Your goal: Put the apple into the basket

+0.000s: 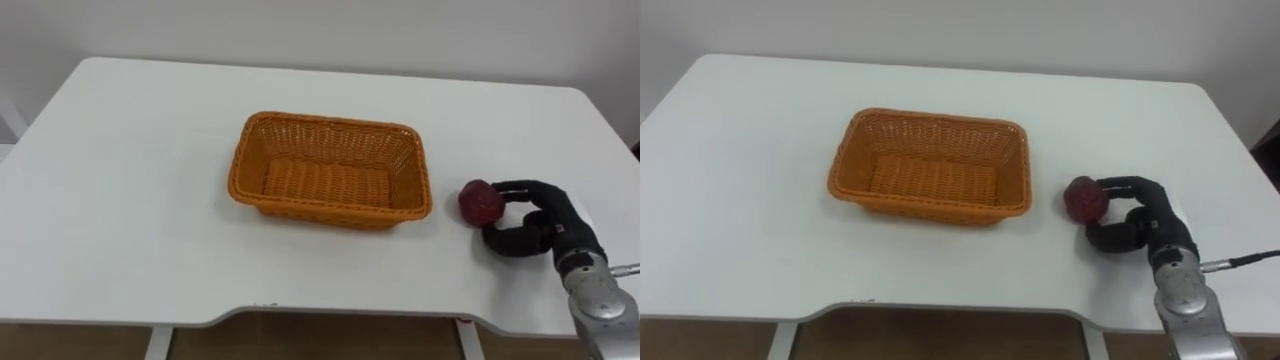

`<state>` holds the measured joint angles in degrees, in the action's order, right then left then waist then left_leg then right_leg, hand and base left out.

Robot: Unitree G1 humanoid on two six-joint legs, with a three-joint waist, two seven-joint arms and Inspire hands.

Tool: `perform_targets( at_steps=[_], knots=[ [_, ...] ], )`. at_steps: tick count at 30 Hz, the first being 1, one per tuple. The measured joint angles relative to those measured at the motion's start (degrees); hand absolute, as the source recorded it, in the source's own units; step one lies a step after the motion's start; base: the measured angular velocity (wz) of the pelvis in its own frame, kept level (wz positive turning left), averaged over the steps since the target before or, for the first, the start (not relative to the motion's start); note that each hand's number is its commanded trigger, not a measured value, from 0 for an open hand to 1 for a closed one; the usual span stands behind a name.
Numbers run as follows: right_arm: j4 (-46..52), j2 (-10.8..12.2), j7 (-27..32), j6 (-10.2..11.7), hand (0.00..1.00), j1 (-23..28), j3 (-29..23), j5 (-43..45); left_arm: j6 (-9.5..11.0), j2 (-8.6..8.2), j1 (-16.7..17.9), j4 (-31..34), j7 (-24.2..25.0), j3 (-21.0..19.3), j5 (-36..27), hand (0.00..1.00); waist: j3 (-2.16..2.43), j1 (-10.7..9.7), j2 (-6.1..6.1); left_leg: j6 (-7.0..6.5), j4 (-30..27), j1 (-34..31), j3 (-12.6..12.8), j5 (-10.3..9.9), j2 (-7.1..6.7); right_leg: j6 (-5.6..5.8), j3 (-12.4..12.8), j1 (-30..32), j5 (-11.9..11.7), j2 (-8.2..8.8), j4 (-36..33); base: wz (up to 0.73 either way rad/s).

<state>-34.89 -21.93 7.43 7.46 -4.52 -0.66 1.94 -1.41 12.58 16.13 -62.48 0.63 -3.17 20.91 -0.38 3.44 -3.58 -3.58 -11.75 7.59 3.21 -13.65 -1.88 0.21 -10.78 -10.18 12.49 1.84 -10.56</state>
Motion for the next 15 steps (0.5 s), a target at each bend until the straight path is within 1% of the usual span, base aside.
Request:
perform_targets(
  at_steps=[2, 5, 9, 12, 15],
  knots=[
    [2.04, 0.0, 1.81, -0.17, 1.0, 0.0, -0.04, -2.98, -0.64, -0.17, 0.05, 0.02, -0.52, -0.09, 0.02, 0.0, 0.15, 0.02, 0.36, 0.06, 0.03, -0.04, -0.01, 0.06, 0.0, 0.0, 0.52, -0.03, 0.0, -0.01, 0.01, 0.0],
    [5.87, 0.0, 4.28, -0.16, 1.0, 0.0, -0.56, -5.99, -1.15, -0.37, -0.02, 0.13, -1.61, -0.17, 0.08, 0.0, 0.2, -0.03, 0.47, 0.09, 0.01, -0.01, -0.01, 0.07, 0.03, 0.0, 0.5, -0.17, 0.0, -0.08, 0.07, 0.0],
    [9.69, -0.01, 6.51, -0.17, 1.0, 0.24, -0.76, -7.26, -1.15, -0.48, -0.04, 0.22, -1.77, -0.11, -0.04, 0.0, 0.19, -0.09, 0.49, 0.08, 0.01, -0.15, -0.02, 0.08, -0.01, 0.0, 0.48, -0.02, 0.0, -0.04, 0.07, 0.0],
    [14.32, -0.04, 8.55, -0.42, 1.0, 0.45, -0.78, -6.98, -1.19, -0.47, -0.06, 0.19, -2.01, -0.11, -0.03, 0.0, 0.22, -0.26, 0.54, 0.07, 0.01, -0.48, -0.01, 0.09, 0.0, 0.0, 0.5, 0.28, 0.0, -0.1, 0.08, 0.0],
    [18.95, -0.07, 11.56, -0.42, 1.0, 0.15, -1.28, -6.46, -1.21, -0.84, 0.03, 0.18, -2.23, -0.12, -0.02, 0.0, 0.47, -0.26, 0.75, 0.07, -0.05, -0.37, -0.06, 0.09, 0.05, 0.0, 0.61, 0.2, 0.0, -0.18, 0.05, 0.0]
  ],
)
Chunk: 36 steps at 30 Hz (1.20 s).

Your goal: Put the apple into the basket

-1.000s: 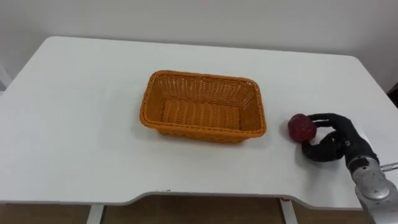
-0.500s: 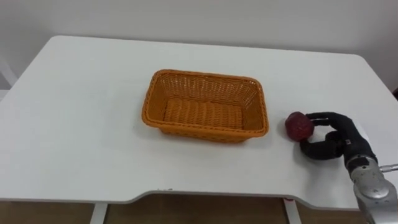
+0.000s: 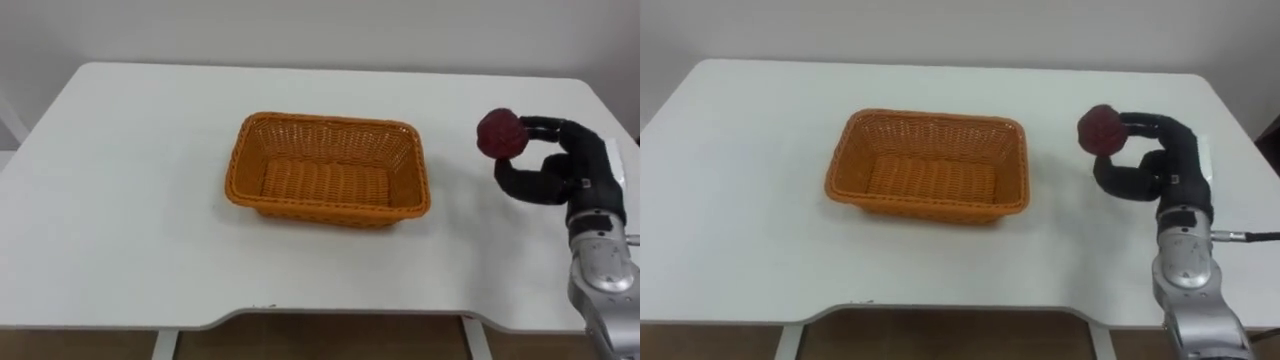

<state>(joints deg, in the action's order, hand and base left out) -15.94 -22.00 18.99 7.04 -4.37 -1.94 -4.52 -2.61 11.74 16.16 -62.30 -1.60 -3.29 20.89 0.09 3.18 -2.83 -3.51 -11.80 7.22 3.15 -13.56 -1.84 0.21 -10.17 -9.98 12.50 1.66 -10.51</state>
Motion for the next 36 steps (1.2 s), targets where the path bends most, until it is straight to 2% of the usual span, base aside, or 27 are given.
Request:
perform_targets(
  at_steps=[10, 15, 19, 22, 25, 29, 32, 36],
  knots=[
    [6.87, 0.01, 2.08, -0.01, 1.0, 0.02, -0.12, 1.58, -0.02, -0.95, -0.45, 0.05, -0.48, -0.03, 0.01, 0.0, 0.17, -0.16, 0.44, 0.01, -0.5, -0.56, -0.01, 0.02, -0.01, 0.0, -1.07, 0.1, 0.0, 0.21, 0.02, 0.01],
    [10.25, 0.01, 1.4, -0.03, 1.0, -0.01, 0.1, 6.88, 0.05, -0.92, -0.67, 0.05, -0.66, -0.49, -0.05, 0.0, 0.16, 0.28, 0.39, 0.02, -0.46, -0.48, 0.23, 0.02, 0.06, 0.0, -0.9, 0.17, 0.0, 0.15, -0.06, 0.0],
    [10.29, 0.03, 0.15, -0.42, 1.0, -0.03, 1.34, 9.18, 0.05, -0.9, -1.04, 0.02, -0.7, -0.16, -0.06, 0.0, -0.23, 0.49, -0.39, 0.02, -0.45, -0.43, 0.31, 0.02, 0.06, 0.0, -0.86, 0.17, -0.01, 0.17, -0.1, 0.0],
    [10.32, 0.03, -1.16, -0.76, 1.0, -0.03, 2.88, 9.86, 0.05, -0.88, -1.17, -0.01, -0.7, 0.08, -0.12, 0.0, -0.15, 1.48, -0.73, 0.02, -0.16, -0.49, 0.81, 0.02, 0.12, -0.01, -0.65, 0.85, -0.01, 0.15, -0.18, -0.08],
    [10.31, 0.03, -3.52, -0.77, 1.0, -0.03, 4.3, 9.99, 0.24, -0.8, -1.97, 0.01, -0.69, 0.18, -0.08, 0.0, -0.33, 1.88, -0.96, 0.01, -0.4, -0.66, 0.82, 0.02, 0.09, -0.02, -0.65, 0.92, -0.02, 0.22, -0.14, -0.02],
    [10.47, 0.15, -6.2, -0.76, 1.0, -0.03, 7.55, 13.77, 0.84, -0.24, -2.71, -0.09, -0.54, 0.29, -0.36, 0.0, -0.44, 2.09, -0.92, 0.02, -0.52, -0.65, 0.79, 0.01, 0.1, -0.02, -0.09, 0.91, -0.02, 0.11, -0.1, 0.0],
    [10.73, 1.48, -7.65, -0.75, 1.0, -0.03, 7.69, 16.89, 1.33, -0.18, -3.34, -0.13, -0.34, 0.28, -0.36, 0.0, -0.55, 2.13, -0.74, 0.02, -0.51, -0.69, 0.8, 0.01, 0.1, -0.02, 0.3, 0.95, -0.02, 0.04, -0.08, 0.0],
    [11.3, 1.93, -8.42, -0.75, 1.0, -0.03, 8.14, 20.58, 1.32, -0.21, -4.01, -1.36, -0.33, 1.61, -0.27, 0.0, -0.55, 2.06, -0.57, 0.02, -0.41, -0.79, 0.75, 0.01, 0.1, -0.03, 0.56, 0.92, -0.02, 0.0, -0.1, 0.0]
  ],
)
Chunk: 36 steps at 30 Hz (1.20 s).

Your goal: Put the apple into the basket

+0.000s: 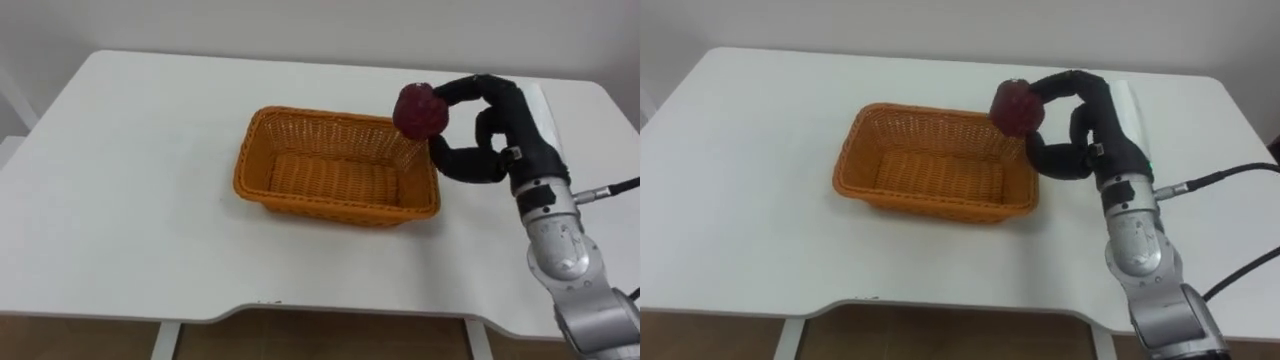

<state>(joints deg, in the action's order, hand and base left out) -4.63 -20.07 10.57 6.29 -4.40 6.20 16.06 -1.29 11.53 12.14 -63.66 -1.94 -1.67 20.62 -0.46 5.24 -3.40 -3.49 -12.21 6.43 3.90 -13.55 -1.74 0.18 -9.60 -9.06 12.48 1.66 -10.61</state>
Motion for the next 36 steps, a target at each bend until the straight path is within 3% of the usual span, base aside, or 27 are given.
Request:
perform_targets(
  at_steps=[5, 6, 14, 19, 25, 36],
  knots=[
    [1.64, 0.0, -0.7, 0.37, 1.0, 0.05, 2.2, 0.48, -0.01, -0.05, -0.3, -0.59, 0.47, 2.23, 0.22, 0.0, 0.35, -0.13, 0.14, 0.0, 0.38, 0.17, -0.1, 0.0, 0.0, -0.01, 0.14, -0.16, 0.0, -0.09, 0.01, 0.0],
    [1.64, 0.0, -0.95, 0.37, 0.0, 0.05, 2.45, 0.48, -0.01, -0.06, -0.39, -0.59, 0.55, 2.46, 0.22, 0.0, 0.35, -0.1, 0.15, 0.0, 0.37, 0.16, -0.11, 0.01, -0.01, -0.01, 0.14, -0.17, 0.0, -0.08, 0.01, 0.0],
    [5.08, 0.04, -4.62, -0.03, 0.0, 1.34, 8.0, 1.01, -0.5, -0.14, -0.14, -0.51, 1.48, 3.04, 0.28, 0.0, 0.32, 0.05, 0.69, 0.0, 0.42, 0.13, -0.08, 0.02, 0.0, -0.01, 0.03, -0.02, 0.0, -0.08, 0.13, 0.0],
    [5.79, 0.09, -6.44, -0.11, 0.0, 1.51, 8.73, 1.02, -1.16, -0.14, -0.03, -0.14, 1.48, 3.02, 0.28, 0.0, 0.34, 0.11, 0.91, 0.0, 0.44, 0.08, -0.11, 0.01, -0.01, -0.01, 0.0, -0.01, 0.0, -0.06, 0.14, 0.0],
    [5.8, 0.39, -7.03, -0.13, 0.0, 2.88, 8.69, 1.01, -1.24, -0.14, -0.06, -0.4, 1.35, 3.02, 0.3, 0.0, 0.8, -0.22, 1.07, 0.01, 0.38, 0.2, -0.21, 0.02, -0.04, -0.01, 0.04, -0.27, 0.0, -0.07, 0.15, 0.0],
    [5.44, 0.32, -3.02, 0.56, 0.0, 3.44, 1.15, -1.44, -0.11, -0.24, 0.04, -0.47, 1.3, 2.12, 0.29, 0.0, 0.4, -0.62, 0.5, 0.01, -0.5, 0.14, -0.61, 0.01, -0.03, -0.08, 0.02, -0.03, -0.05, 0.2, -0.02, 0.02]
  ],
)
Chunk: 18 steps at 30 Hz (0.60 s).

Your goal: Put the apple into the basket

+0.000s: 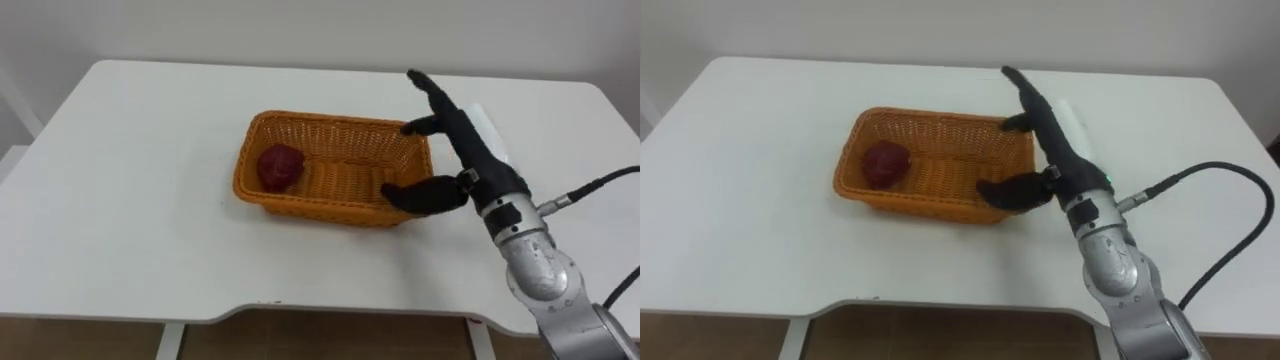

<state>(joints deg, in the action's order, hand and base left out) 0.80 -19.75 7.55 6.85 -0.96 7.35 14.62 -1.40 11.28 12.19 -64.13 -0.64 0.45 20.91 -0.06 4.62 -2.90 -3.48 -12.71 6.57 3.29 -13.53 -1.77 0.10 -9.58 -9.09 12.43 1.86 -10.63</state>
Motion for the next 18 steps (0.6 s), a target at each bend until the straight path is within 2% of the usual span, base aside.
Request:
perform_targets(
  at_steps=[3, 4, 8, 13, 18],
  knots=[
    [0.76, -0.11, 2.89, 0.37, 0.0, -0.02, -4.8, -1.88, 0.43, 0.02, 0.52, 0.0, -0.46, -2.34, -0.01, 0.0, -0.03, 0.04, 0.06, 0.0, 0.62, -0.08, 0.12, -0.02, 0.0, -0.03, -0.1, 0.03, -0.02, -0.23, 0.0, -0.04],
    [1.19, -0.13, 4.07, 0.75, 0.0, -0.01, -6.5, -3.32, 0.43, 0.05, 0.8, 0.0, -0.86, -2.77, -0.02, 0.0, 0.09, -0.22, -0.11, 0.0, 0.91, 0.02, 0.12, -0.01, -0.01, -0.03, -0.09, 0.01, -0.02, -0.26, 0.0, 0.0],
    [2.27, -0.13, 7.76, 1.42, 0.0, -0.02, -12.1, -6.45, 0.52, -0.11, 1.88, 0.0, -1.44, -4.7, -0.01, 0.0, 0.13, -1.46, -0.19, 0.01, 0.99, 0.02, 0.57, 0.02, 0.03, -0.02, 0.03, 0.04, -0.02, -0.31, -0.02, -0.03],
    [2.26, -0.14, 13.53, 1.51, 0.0, 0.07, -17.38, -6.69, 0.65, -0.12, 3.73, -0.19, -2.96, -5.62, -0.03, 0.0, 0.1, -2.81, -0.3, 0.0, 1.12, 1.07, 1.28, 0.03, 0.06, -0.01, 1.52, -0.13, -0.01, -0.37, 0.03, -0.08],
    [1.92, -0.17, 20.24, 1.99, 0.0, 0.52, -22.46, -8.3, 0.49, -0.15, 5.15, 1.14, -3.87, -7.32, -0.03, 0.0, 0.12, -4.62, -0.85, 0.0, 1.34, 0.88, 1.32, 0.02, 0.05, -0.01, 1.56, 0.04, -0.01, -0.39, 0.1, -0.03]
  ],
)
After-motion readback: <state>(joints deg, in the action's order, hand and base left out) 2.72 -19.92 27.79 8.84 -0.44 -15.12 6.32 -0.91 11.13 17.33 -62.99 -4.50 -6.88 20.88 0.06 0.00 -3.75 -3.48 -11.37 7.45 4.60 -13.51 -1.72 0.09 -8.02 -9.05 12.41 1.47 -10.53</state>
